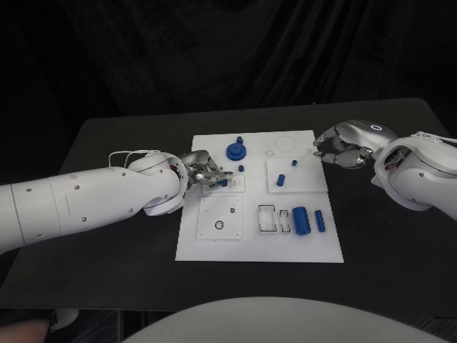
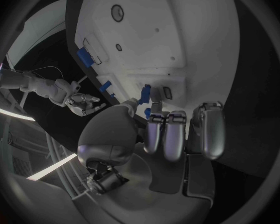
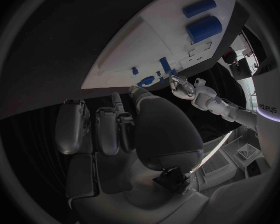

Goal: Assemble the parts on the task board

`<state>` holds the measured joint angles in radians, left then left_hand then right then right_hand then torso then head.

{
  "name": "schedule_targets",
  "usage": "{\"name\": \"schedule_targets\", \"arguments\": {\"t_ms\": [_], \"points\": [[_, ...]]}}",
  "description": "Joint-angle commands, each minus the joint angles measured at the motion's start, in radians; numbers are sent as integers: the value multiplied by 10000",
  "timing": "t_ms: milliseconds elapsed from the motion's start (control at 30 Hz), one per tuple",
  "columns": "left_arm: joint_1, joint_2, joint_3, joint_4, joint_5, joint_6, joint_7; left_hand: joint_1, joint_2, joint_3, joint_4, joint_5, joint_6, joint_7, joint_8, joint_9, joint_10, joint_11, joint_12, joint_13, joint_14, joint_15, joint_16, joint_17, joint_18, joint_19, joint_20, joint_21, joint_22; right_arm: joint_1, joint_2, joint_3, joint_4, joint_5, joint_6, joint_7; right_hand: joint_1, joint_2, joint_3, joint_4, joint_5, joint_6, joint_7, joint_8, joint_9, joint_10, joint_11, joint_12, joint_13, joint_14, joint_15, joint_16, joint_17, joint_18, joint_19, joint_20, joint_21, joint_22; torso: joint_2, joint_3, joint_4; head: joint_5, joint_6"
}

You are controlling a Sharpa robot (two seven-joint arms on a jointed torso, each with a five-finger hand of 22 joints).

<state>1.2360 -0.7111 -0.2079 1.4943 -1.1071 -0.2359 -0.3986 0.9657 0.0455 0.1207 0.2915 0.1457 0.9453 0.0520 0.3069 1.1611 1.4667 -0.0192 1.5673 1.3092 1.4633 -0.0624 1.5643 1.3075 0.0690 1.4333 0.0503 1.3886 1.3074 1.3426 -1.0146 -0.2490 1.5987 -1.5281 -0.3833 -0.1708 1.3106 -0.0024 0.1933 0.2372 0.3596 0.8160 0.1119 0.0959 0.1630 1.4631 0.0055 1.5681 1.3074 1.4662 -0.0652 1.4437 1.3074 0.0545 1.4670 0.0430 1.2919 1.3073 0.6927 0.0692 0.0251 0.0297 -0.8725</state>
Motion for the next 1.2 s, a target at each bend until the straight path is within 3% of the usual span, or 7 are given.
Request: {"name": "schedule_targets", "arguments": {"t_ms": [33, 500, 667, 1200], "points": [[-49, -2, -45, 9, 68, 304, -40, -114, -13, -74, 6, -61, 51, -2, -42, 28, 1041, 31, 35, 2616, 1075, -8, 65, 2633, -114, 24, -10, -41, 1215, -30, -2, 4, 7, -20, 74, -183, 92, -3, 62, -9, 31, 58, 7, -35, -9, 1077, 66, 27, 2634, 729, 91, -37, 1287, 69, 80, 91, -42, 1807, 3, -4, 5, 8, -1], [-49, -84, -45, 39, 68, 180, 168, -188, 344, -429, -14, 153, 198, -111, 379, 647, 1041, -52, 35, 2616, 1075, -69, 65, 2633, -115, 47, -57, -58, 1260, -38, -2, 4, 3, -20, 121, -219, 99, -12, 77, -20, 54, 61, 7, -39, -15, 1077, 66, 27, 2634, 726, 91, -47, 1276, 73, 75, 92, -59, 1802, 0, -5, 5, 33, -1], [-50, -83, -45, 33, 68, 265, 278, 41, 405, -464, -37, 339, 155, -143, 503, 876, 1041, -82, 35, 2616, 1075, -94, 65, 2633, -114, 52, -84, -72, 1274, -43, 5, 4, 0, -20, 134, -230, 99, -12, 78, -20, 55, 61, 7, -39, -15, 1077, 66, 27, 2634, 726, 91, -48, 1276, 73, 75, 92, -60, 1802, 2, -4, 5, 41, -1], [-50, -50, -45, -20, 68, 359, 617, 356, 527, -452, -48, 501, 149, -190, 669, 1137, 1041, -123, 35, 2616, 1075, -130, 65, 2633, -115, 60, -117, -86, 1294, -49, 16, 4, -13, -20, 175, -278, 124, -5, 114, -44, 79, 67, 10, -45, -23, 1077, 66, 27, 2634, 721, 91, -64, 1259, 78, 66, 92, -87, 1795, 3, -4, 2, 59, -1]]}}
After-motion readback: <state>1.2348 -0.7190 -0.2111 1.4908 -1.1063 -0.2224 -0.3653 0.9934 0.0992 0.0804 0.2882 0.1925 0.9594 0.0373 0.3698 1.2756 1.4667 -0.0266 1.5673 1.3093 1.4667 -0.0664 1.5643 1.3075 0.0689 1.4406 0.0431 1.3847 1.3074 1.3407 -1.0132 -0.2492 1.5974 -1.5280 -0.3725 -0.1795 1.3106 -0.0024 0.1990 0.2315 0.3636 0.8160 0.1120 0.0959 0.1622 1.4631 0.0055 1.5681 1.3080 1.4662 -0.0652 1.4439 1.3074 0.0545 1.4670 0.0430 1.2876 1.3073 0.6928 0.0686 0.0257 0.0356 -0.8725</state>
